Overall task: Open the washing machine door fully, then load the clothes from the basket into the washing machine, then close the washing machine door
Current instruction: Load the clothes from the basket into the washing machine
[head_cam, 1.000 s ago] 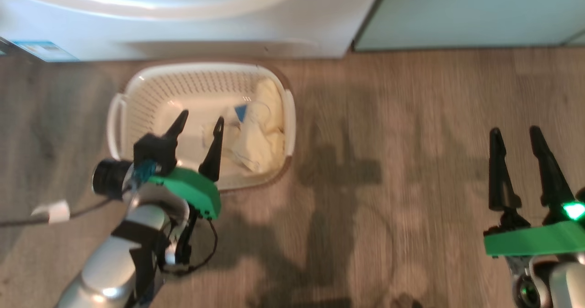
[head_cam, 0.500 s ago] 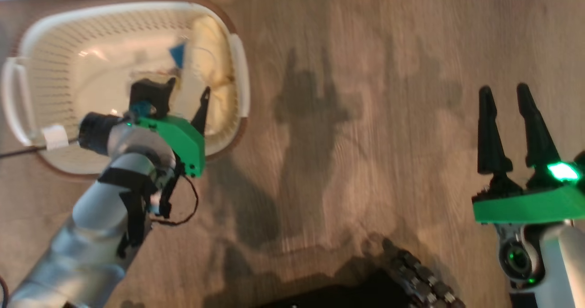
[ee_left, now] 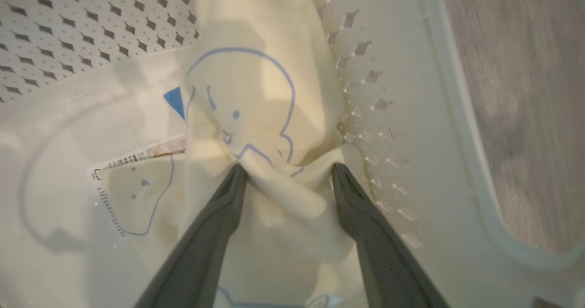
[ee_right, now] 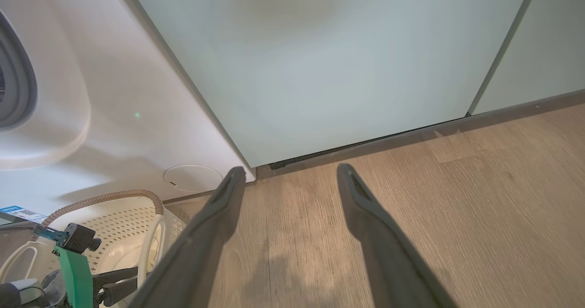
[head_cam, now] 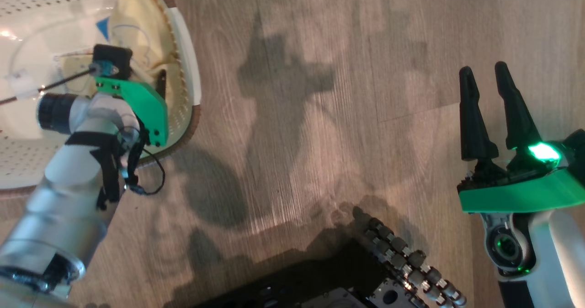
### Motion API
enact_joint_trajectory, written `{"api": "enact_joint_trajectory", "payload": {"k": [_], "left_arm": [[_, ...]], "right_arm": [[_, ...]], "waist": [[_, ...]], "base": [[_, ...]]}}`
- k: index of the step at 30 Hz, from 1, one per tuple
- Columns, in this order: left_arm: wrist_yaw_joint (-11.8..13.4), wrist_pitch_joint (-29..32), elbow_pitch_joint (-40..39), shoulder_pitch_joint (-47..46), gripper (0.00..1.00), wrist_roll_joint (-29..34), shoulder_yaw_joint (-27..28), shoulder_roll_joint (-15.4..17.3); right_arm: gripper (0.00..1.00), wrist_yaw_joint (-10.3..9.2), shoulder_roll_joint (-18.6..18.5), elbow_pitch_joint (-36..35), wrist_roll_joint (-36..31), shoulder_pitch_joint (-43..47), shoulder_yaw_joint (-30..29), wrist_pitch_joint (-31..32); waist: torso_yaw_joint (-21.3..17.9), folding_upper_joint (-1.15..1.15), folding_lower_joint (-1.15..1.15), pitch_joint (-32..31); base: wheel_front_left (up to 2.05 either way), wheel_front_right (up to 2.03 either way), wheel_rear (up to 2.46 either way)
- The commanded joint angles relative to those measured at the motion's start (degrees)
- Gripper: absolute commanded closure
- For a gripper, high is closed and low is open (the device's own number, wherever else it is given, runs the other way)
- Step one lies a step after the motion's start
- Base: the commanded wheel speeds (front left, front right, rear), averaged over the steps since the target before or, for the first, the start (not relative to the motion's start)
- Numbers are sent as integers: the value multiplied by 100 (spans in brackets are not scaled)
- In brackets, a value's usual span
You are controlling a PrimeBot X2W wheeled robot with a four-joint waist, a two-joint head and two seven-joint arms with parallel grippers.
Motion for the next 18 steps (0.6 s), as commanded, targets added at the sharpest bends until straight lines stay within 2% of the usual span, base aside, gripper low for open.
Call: {"api": "enact_joint_trajectory", "payload": {"k": [1, 14, 15, 16, 17, 18], "left_arm": [[-26, -1, 30, -45, 0, -19, 115, 53], [-186, 323, 1696, -883, 0, -320, 189, -390], [-202, 325, 1784, -915, 17, -324, 181, -401], [-227, 316, 1864, -944, 68, -334, 178, -414], [-252, 292, 1935, -969, 86, -340, 173, -419], [-266, 258, 2002, -987, 100, -347, 173, -424]], "right_arm": [[0, -16, -65, -126, 51, 95, 100, -53], [0, -16, -65, -93, 197, -52, 258, -53], [0, -16, -65, -93, 202, -55, 257, -53], [0, -16, -65, -93, 204, -57, 251, -53], [0, -16, -65, -93, 209, -58, 245, -53], [0, -16, -65, -91, 212, -56, 236, -53]], "waist": [[-55, 0, -1, 48], [-95, 0, -1, 144], [-97, 0, -1, 140], [-97, 0, -1, 136], [-95, 0, -1, 131], [-88, 0, -1, 120]], "base": [[0, 0, 0], [0, 0, 0], [0, 0, 0], [0, 0, 0], [0, 0, 0], [0, 0, 0]]}}
